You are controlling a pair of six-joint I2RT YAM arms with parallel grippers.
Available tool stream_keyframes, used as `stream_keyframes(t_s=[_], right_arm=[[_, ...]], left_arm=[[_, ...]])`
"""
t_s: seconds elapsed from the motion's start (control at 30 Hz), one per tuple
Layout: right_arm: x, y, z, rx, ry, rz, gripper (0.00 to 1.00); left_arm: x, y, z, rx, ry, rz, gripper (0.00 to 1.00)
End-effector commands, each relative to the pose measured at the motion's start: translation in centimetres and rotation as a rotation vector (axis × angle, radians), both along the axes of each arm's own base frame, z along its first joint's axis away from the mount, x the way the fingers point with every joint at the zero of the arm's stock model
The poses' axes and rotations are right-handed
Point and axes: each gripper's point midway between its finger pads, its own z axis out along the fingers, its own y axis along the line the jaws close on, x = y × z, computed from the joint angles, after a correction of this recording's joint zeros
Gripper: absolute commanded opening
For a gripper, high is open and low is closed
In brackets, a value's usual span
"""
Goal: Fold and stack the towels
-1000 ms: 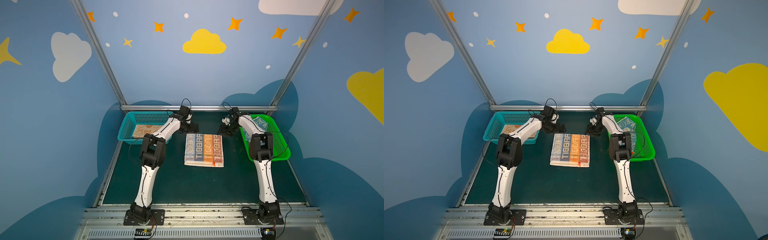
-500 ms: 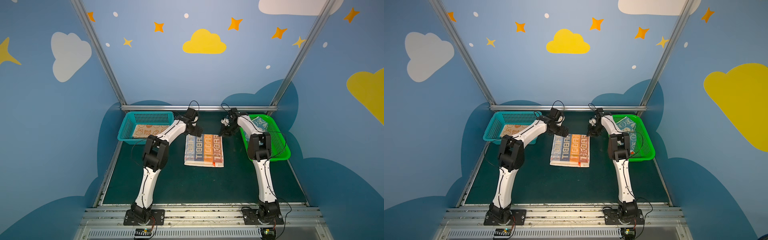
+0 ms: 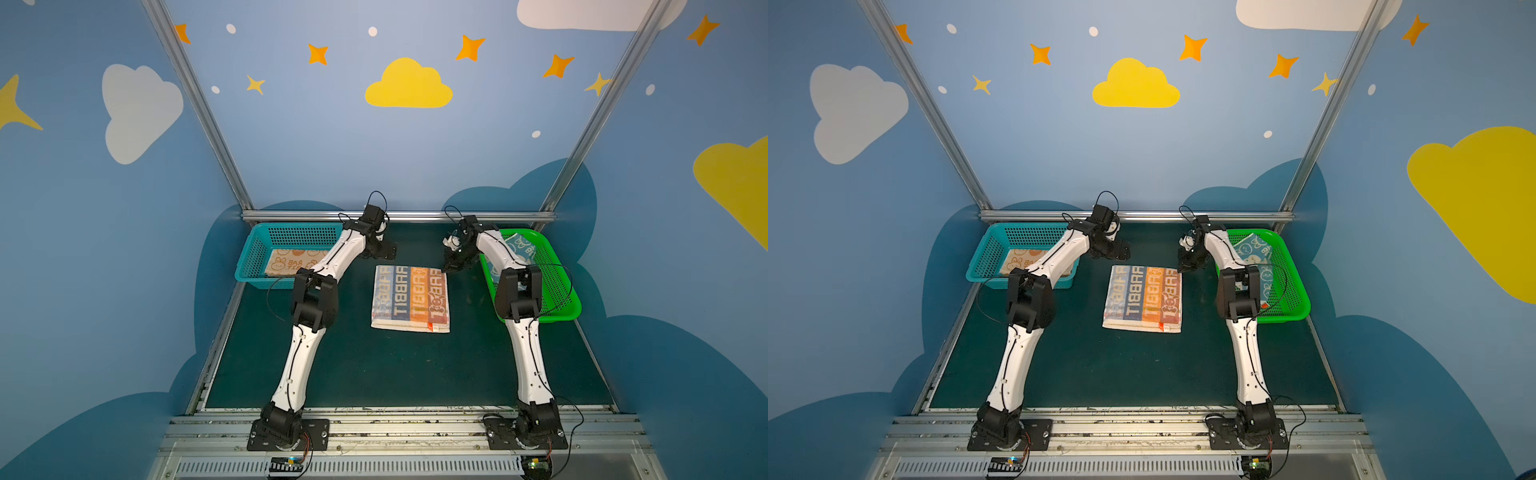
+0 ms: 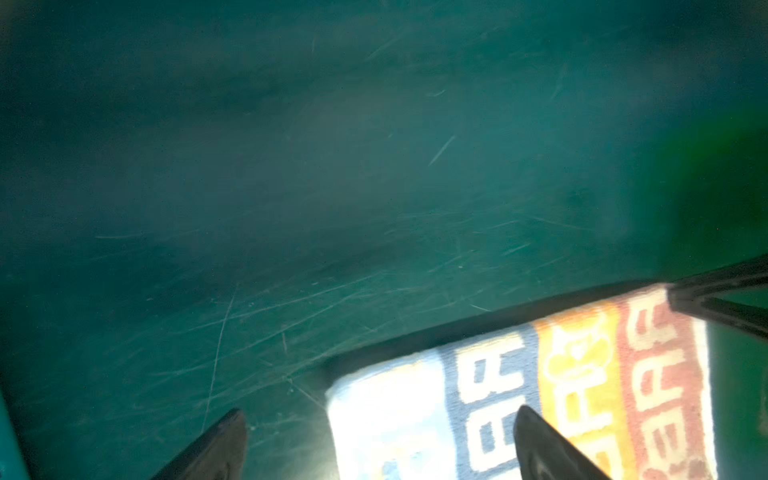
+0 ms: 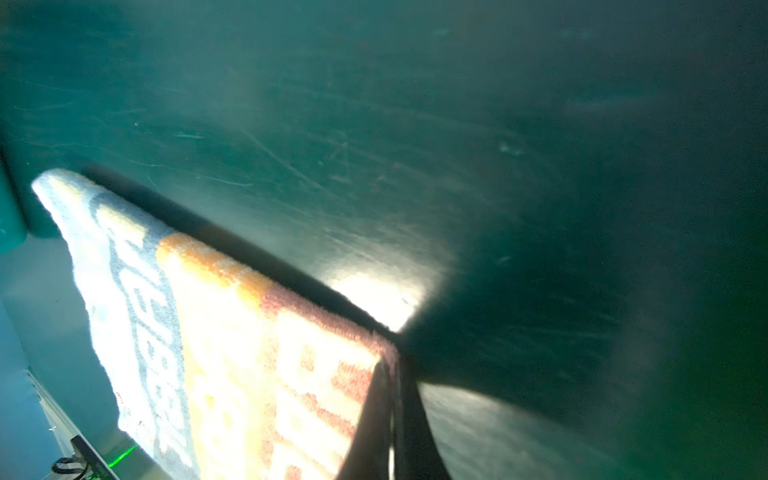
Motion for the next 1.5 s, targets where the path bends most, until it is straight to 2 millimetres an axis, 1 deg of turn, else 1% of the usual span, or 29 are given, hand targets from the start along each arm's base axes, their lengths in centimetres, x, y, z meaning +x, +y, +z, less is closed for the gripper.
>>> stream_keyframes(t_s=[0.0,0.13,0.23,0.3,0.37,0.43,0.5,0.63,0.67,0.77,0.83,0.97,1.13,1.23,1.27,1.3,1.33,1.47], right_arm=[[0.8,-0.3,1.2,-0.003,-0.065,0.046,0.0],[1.3,-0.4,1.3,-0.01,-0.088,0.042,0.0],[1.5,-0.3,1.3,-0.009,-0.091,0.039,0.0],[1.4,-0.1,1.3,-0.003,-0.091,0.042,0.0],[1.4,0.0,1.4,-0.002,-0.094,0.045,0.0],[1.4,0.1,1.3,-0.002,-0.092,0.045,0.0],[1.3,0.1,1.2,-0.001,-0.089,0.045,0.0],[1.3,-0.1,1.4,-0.005,-0.092,0.046,0.0],[1.3,-0.1,1.5,-0.007,-0.095,0.048,0.0],[1.3,-0.1,1.5,-0.004,-0.094,0.046,0.0],[1.3,-0.1,1.6,-0.001,-0.094,0.046,0.0],[1.2,-0.1,1.7,0.003,-0.094,0.049,0.0],[1.2,-0.1,1.6,0.004,-0.093,0.051,0.0],[1.2,-0.1,1.7,0.003,-0.097,0.05,0.0],[1.2,-0.1,1.7,0.003,-0.097,0.05,0.0],[1.2,-0.1,1.7,0.004,-0.096,0.051,0.0],[1.2,-0.1,1.7,0.005,-0.095,0.051,0.0],[1.1,-0.1,1.8,0.007,-0.097,0.052,0.0]], left_arm=[[-1.8,-0.4,-2.1,-0.07,0.148,-0.021,0.96],[-1.3,-0.7,-3.0,-0.108,0.16,-0.024,0.9],[-1.4,-1.4,-3.5,-0.146,0.173,-0.058,0.83],[-1.5,-1.6,-3.9,-0.152,0.18,-0.064,0.75],[-1.5,-1.6,-4.4,-0.156,0.185,-0.066,0.68],[-1.4,-1.4,-4.8,-0.153,0.188,-0.061,0.64],[-1.2,-1.4,-5.2,-0.156,0.188,-0.059,0.56],[-1.1,-0.9,-5.7,-0.142,0.191,-0.052,0.47],[-1.1,-0.7,-5.7,-0.136,0.191,-0.051,0.47],[-1.1,-0.4,-6.1,-0.128,0.196,-0.049,0.41],[-1.0,0.1,-6.4,-0.114,0.196,-0.042,0.4],[-0.7,1.0,-6.8,-0.099,0.195,-0.025,0.41],[-0.3,1.2,-6.7,-0.105,0.183,-0.015,0.42],[-0.2,1.2,-6.9,-0.105,0.185,-0.015,0.41],[-0.3,1.1,-7.0,-0.104,0.187,-0.015,0.4],[-0.4,1.2,-7.1,-0.101,0.191,-0.017,0.36],[-0.4,1.7,-7.5,-0.077,0.193,-0.008,0.32],[-0.5,2.4,-8.1,-0.048,0.204,-0.002,0.25]])
